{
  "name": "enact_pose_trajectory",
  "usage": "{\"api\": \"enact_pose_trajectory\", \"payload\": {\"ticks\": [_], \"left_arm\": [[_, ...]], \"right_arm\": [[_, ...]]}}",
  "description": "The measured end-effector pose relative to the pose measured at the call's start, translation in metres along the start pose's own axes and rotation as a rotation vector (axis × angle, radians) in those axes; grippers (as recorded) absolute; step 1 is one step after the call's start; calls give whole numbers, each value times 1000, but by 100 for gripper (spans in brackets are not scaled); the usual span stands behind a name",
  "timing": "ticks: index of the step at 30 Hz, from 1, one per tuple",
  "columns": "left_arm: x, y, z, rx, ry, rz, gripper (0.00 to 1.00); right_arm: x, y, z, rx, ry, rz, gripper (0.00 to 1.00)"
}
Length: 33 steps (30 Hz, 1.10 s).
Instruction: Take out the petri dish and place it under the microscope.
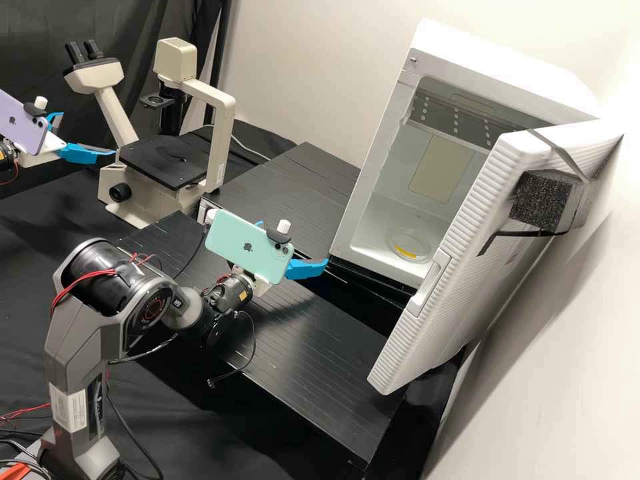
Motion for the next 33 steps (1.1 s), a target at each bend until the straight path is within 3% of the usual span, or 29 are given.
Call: {"api": "enact_pose_trajectory", "payload": {"ticks": [9, 14, 20, 25, 33], "left_arm": [[0, 0, 0, 0, 0, 0, 100], [0, 0, 0, 0, 0, 0, 100], [0, 0, 0, 0, 0, 0, 100], [0, 0, 0, 0, 0, 0, 100], [0, 0, 0, 0, 0, 0, 100]], "right_arm": [[-1, -1, 1, 0, 0, 0, 100], [-21, 5, 12, -9, 5, 22, 100], [-57, 32, 33, 35, 27, 140, 100], [-69, 57, 53, 58, -10, 224, 100], [-43, 97, 79, 32, -41, 336, 100]]}}
